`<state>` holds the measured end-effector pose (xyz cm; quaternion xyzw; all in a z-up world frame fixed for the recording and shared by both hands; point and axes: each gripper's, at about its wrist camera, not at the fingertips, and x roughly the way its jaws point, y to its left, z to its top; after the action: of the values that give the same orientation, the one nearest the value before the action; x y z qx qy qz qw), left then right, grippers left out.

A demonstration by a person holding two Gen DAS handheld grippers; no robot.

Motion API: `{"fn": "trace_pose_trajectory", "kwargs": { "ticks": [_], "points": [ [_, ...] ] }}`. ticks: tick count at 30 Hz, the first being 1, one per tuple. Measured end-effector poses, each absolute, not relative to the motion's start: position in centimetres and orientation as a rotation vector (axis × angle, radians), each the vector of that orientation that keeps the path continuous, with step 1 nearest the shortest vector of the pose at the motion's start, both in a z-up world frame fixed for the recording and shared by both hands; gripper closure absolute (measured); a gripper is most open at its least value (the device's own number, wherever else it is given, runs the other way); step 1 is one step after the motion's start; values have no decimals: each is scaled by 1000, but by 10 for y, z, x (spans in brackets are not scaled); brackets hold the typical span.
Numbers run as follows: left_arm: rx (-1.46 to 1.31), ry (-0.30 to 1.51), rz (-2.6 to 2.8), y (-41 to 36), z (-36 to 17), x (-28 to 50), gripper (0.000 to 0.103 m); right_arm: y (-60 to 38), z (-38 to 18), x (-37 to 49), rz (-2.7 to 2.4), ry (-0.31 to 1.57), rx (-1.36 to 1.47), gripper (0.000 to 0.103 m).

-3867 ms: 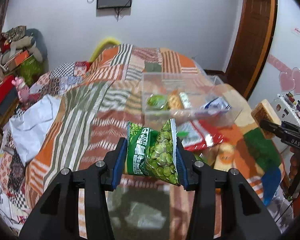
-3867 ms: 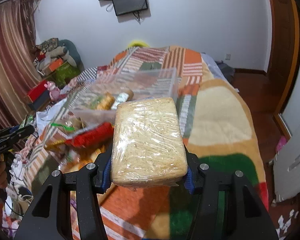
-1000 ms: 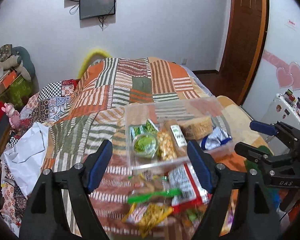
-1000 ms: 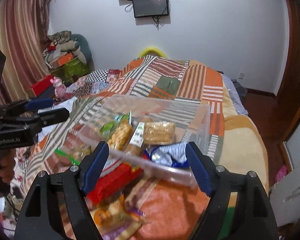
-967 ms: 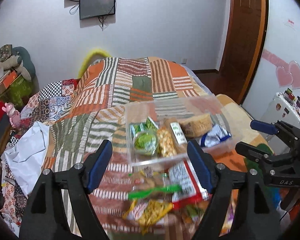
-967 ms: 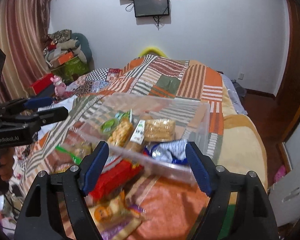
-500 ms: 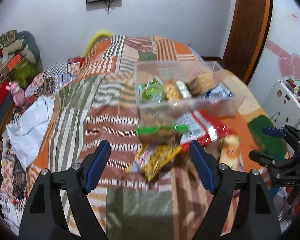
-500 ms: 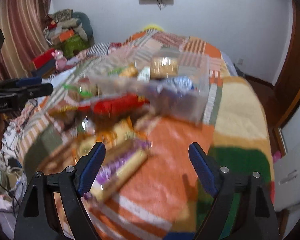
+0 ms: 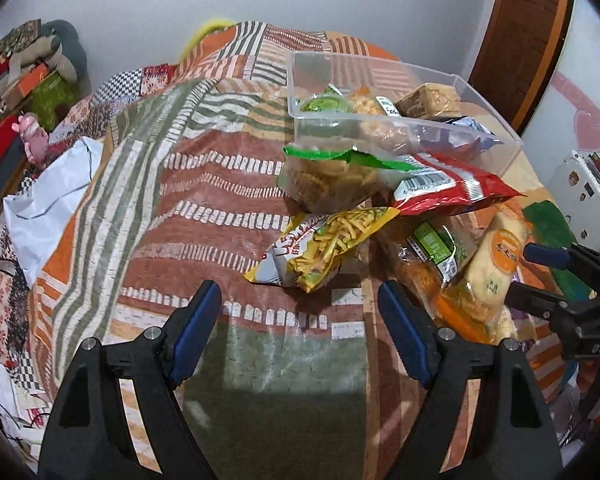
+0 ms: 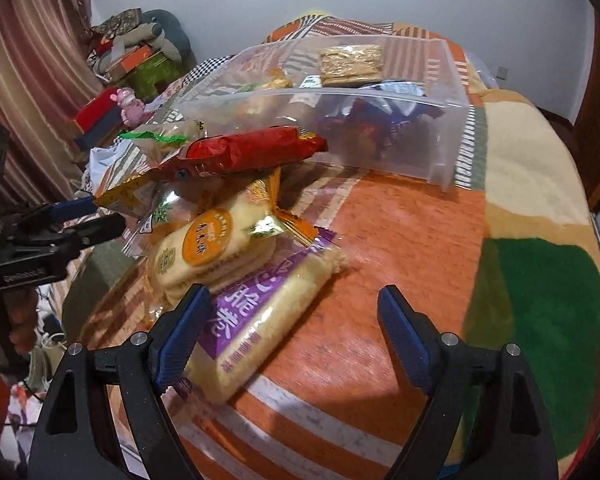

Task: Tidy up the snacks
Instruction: 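Move both grippers back to the snack pile beside the box, then grasp the yellow fries bag with the left gripper while the right grasps the purple coconut roll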

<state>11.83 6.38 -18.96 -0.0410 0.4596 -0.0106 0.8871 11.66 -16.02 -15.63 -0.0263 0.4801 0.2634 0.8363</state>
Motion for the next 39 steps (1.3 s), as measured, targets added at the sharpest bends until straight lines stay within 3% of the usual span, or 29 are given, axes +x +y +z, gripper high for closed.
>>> {"fn": "trace_pose_trajectory", "kwargs": {
  "ticks": [12,14,19,21,26,35,39],
  "points": [
    [-99,953,20,67,-209,156,24,-169,-165,116,538,1024,-73,19],
    [-109,953,12,68,-211,158,39,-182,-166,119,514,1030,-47,19],
    [-104,945,-8,64,-214,158,50,-207,-162,123,448,1035,-20,20],
    [-91,937,-3,62,-213,155,51,-214,-160,123,443,1036,-10,23],
    [-108,917,-1,62,-206,141,56,-218,-155,120,441,1011,-38,45],
    [-107,875,3,62,-183,115,57,-210,-169,131,438,1042,-47,47],
    [-105,842,12,66,-168,109,57,-212,-164,128,405,1018,-43,60]
  ]
}}
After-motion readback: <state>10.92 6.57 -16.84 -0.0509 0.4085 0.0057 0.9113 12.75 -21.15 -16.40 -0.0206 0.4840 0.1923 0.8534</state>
